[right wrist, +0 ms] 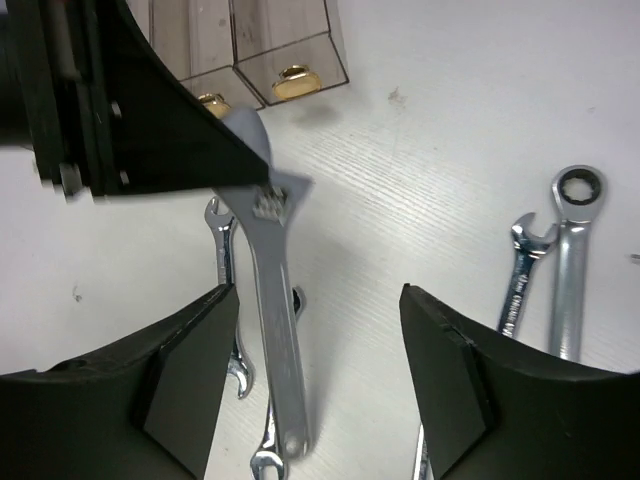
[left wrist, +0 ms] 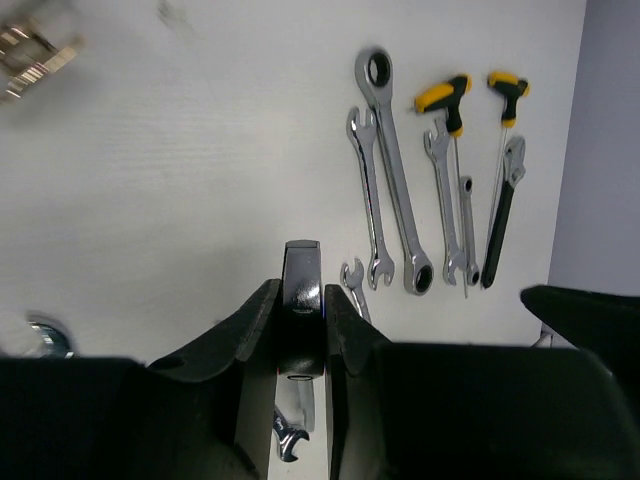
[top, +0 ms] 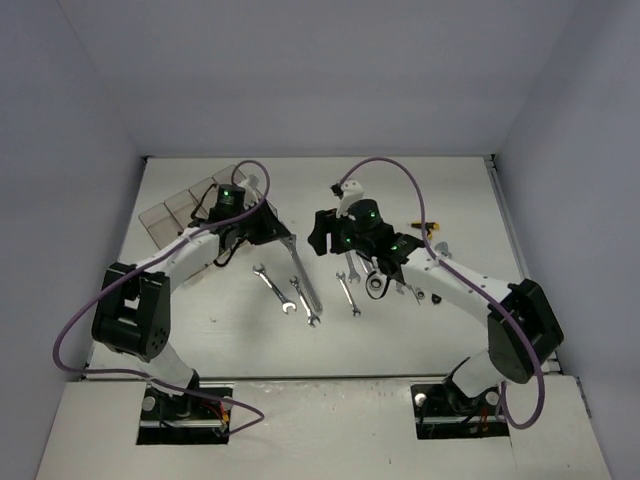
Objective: Sort the tools into containers
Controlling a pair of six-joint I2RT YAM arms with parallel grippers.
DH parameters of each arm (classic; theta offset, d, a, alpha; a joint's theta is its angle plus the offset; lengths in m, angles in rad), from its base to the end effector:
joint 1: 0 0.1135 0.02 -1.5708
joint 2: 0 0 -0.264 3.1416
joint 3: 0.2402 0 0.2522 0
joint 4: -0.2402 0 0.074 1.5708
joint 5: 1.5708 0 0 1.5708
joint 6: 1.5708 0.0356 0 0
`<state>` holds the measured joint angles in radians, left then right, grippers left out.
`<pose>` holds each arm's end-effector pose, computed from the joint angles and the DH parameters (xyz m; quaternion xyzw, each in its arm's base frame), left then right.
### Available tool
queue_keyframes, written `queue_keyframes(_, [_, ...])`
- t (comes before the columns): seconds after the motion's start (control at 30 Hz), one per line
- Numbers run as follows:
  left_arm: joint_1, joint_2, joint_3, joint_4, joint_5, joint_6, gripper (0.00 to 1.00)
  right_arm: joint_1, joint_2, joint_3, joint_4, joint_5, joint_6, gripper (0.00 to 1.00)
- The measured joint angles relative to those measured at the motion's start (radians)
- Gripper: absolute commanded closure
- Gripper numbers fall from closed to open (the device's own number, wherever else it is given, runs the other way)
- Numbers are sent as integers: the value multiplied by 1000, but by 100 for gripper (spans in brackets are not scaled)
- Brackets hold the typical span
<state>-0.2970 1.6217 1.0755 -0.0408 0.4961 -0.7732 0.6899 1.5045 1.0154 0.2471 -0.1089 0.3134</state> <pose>0.3408 -0.1220 0.2429 -0.0888 0.8577 -0.4196 0.2835 0.2699 0.2277 0.2886 -0.1801 0.7660 0.3336 0.5192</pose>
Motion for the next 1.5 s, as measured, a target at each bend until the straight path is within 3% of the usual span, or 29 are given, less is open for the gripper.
queue_keyframes(0.37, [221,63,416,-142,-24,3,100,-48,-267,-89,-85,48,-2,35])
queue_keyframes(0.63, [311,370,743,-292,-36,40,100,-53,-376,-132,-189,85,9,35])
queue_keyframes(0.8, [332,496,795,-398,-17,30,100,-55,-425,-150,-223,120,19,34])
queue_keyframes(1.0, [329,536,864,-450,-30,52,100,-55,-468,-184,-263,147,36,34])
queue_keyframes(1.5, [351,576,821,-330,-76,-60,100,-56,-503,-223,-286,158,75,34])
